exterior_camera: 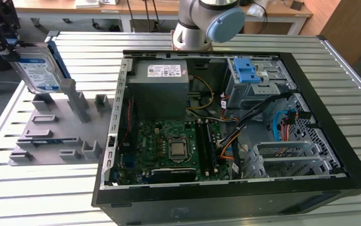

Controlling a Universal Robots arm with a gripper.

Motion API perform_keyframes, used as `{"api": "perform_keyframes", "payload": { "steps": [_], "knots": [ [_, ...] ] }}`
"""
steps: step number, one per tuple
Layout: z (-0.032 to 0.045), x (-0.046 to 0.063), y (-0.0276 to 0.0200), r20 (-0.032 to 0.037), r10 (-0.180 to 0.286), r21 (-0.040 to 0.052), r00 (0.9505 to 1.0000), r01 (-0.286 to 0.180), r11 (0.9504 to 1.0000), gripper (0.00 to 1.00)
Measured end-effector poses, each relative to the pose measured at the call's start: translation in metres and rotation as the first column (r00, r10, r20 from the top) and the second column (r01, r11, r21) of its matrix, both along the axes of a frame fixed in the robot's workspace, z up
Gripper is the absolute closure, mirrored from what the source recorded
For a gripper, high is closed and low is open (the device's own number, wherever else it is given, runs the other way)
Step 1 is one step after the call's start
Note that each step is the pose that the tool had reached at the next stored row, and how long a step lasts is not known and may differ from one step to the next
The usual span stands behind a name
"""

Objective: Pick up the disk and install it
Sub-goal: 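Pick up the disk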

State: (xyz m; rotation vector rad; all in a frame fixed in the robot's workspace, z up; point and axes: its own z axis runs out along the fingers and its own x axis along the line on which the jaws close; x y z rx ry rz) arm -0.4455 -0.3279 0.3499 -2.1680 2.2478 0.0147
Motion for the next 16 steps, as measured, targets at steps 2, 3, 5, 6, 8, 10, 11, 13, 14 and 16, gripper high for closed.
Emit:
{"api": "perform_keyframes", "payload": {
  "steps": [2,3,5,6,8,10,11,13,14,16],
  "knots": [
    [0.0013,-0.0001,0.0,0.0003,0.0,0.0,1.0,0.0,1.0,0.64],
    [0.002,0.0,0.0,0.0003,0.0,0.0,1.0,0.0,1.0,0.64],
    [0.0034,-0.0001,0.0,0.0005,0.0,0.0,1.0,0.0,1.0,0.64],
    [0.004,-0.0001,0.0,0.0007,0.0,0.0,1.0,0.0,1.0,0.64],
    [0.0054,-0.0001,0.0,0.0009,0.0,0.0,1.0,0.0,1.0,0.64],
    [0.0067,-0.0002,0.0,0.0011,0.0,0.0,1.0,0.0,1.0,0.64],
    [0.0073,-0.0002,0.0,0.0013,0.0,0.0001,1.0,0.0,1.0,0.64],
    [0.0086,-0.0002,0.0,0.0014,0.0,0.0,1.0,0.0,1.0,0.64],
    [0.0093,-0.0002,0.0,0.0015,0.0,0.0,1.0,0.0,1.0,0.64],
    [0.0106,-0.0003,0.0,0.0018,0.0,0.0001,1.0,0.0,1.0,0.64]
  ]
}}
